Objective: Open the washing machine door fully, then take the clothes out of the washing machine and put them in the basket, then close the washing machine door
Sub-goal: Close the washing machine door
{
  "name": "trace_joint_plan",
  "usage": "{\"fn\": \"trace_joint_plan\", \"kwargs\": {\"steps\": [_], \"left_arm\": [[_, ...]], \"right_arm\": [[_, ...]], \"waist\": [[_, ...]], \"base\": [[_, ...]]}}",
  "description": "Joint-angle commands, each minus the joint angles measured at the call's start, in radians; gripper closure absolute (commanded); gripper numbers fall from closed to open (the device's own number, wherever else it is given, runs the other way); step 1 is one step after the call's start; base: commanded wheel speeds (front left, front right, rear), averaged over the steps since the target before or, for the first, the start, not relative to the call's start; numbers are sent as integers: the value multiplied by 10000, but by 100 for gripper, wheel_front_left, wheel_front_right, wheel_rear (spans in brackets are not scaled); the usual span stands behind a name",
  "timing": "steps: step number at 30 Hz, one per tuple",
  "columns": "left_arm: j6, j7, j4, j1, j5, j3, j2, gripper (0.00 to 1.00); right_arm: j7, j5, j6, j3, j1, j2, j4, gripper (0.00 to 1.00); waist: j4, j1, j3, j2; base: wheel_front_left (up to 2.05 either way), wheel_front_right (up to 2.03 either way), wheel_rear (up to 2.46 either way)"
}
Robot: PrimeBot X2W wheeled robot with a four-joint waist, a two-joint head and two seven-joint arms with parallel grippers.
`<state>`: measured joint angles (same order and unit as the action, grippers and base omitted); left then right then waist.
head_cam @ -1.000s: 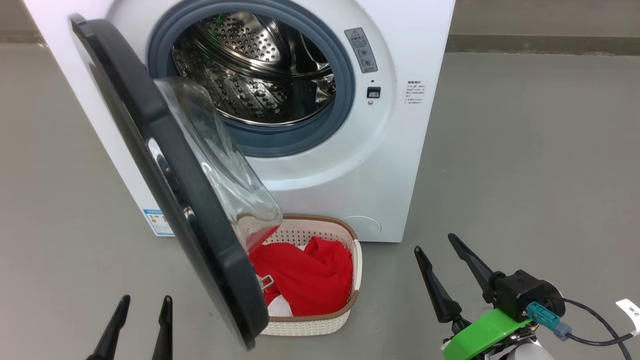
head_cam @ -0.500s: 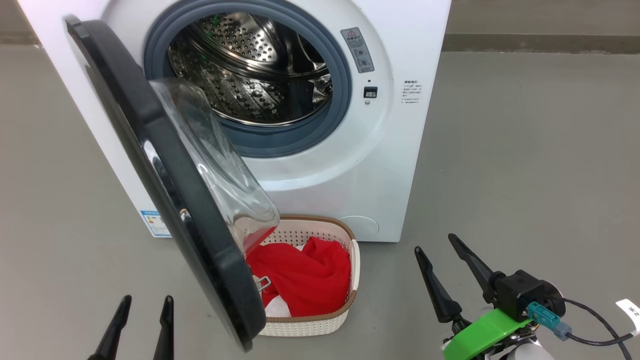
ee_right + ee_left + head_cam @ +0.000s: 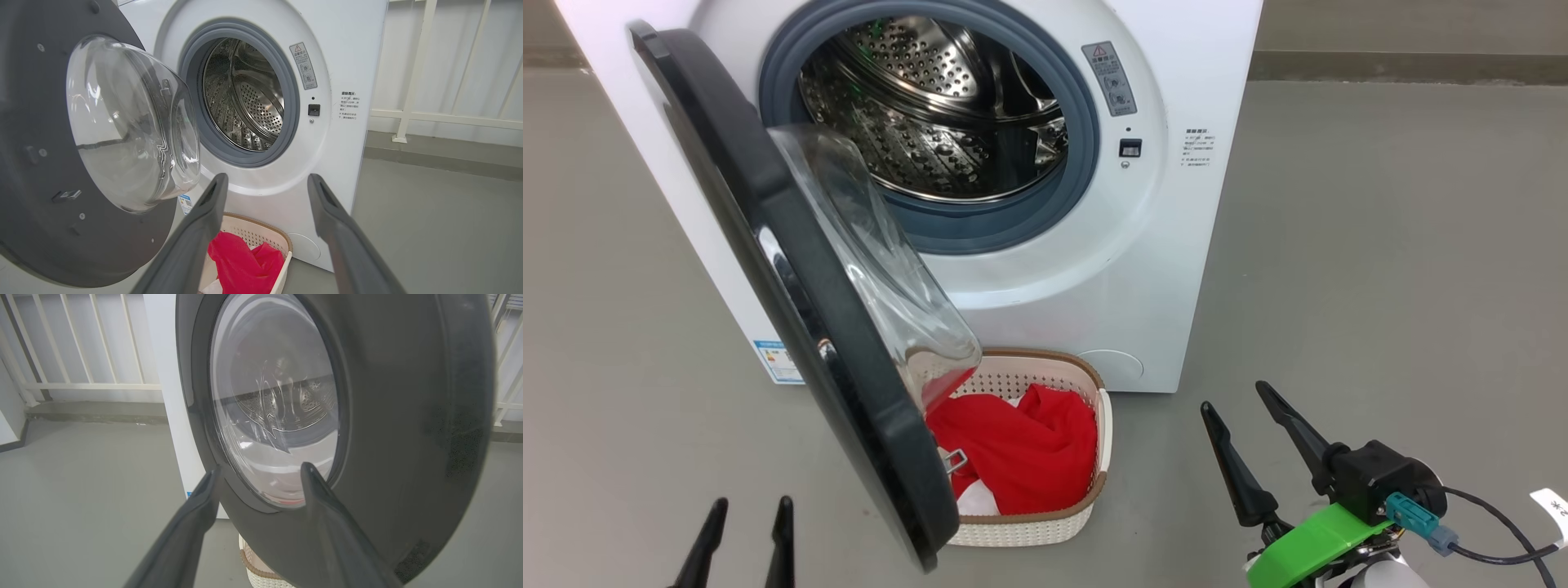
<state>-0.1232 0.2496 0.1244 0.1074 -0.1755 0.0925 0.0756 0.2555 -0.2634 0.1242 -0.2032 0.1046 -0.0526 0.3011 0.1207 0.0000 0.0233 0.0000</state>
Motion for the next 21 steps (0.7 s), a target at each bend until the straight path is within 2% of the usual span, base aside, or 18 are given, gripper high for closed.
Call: {"fn": "trace_joint_plan", "kwargs": {"steps": [1,2,7,9,10,11,14,15,17,21], "left_arm": [[35,122,-21,-294,-156,430,8,95],[72,122,46,-383,-350,509,-34,100],[154,-142,79,-1011,-2057,916,-190,100],[194,-552,-138,-1363,-3197,1122,-224,100],[218,-845,-272,-1567,-4063,1252,-237,100],[337,-1164,-380,-1794,-5398,1339,-243,100],[995,-1863,-1038,-2323,-8827,1450,-249,100],[995,-1863,-1038,-2323,-8827,1450,-249,100],[1549,-2201,-1616,-2549,-10554,1501,-250,100],[2617,-2849,-2656,-2803,-12824,1386,-252,100]], "right_arm": [[63,-127,65,-179,190,24,-242,0],[63,-129,65,-175,178,24,-235,0],[63,-140,65,-163,155,24,-190,0],[63,-148,65,-150,166,24,-181,0],[63,-149,65,-136,168,24,-179,0],[63,-150,65,-118,167,24,-171,0],[63,-169,65,-93,167,24,-133,0],[63,-169,65,-93,167,24,-133,0],[63,-192,65,-89,156,24,-118,0],[63,-209,65,-63,153,24,-89,0]], "waist": [[3,0,1,0],[10,0,6,0],[32,0,34,0],[40,0,45,0],[45,0,53,0],[43,0,61,0],[19,0,70,0],[19,0,70,0],[-8,0,68,0],[-65,0,28,0]], "base": [[0,0,0],[0,0,0],[0,0,0],[0,0,0],[0,0,0],[0,0,0],[0,0,0],[0,0,0],[0,0,0],[0,0,0]]}}
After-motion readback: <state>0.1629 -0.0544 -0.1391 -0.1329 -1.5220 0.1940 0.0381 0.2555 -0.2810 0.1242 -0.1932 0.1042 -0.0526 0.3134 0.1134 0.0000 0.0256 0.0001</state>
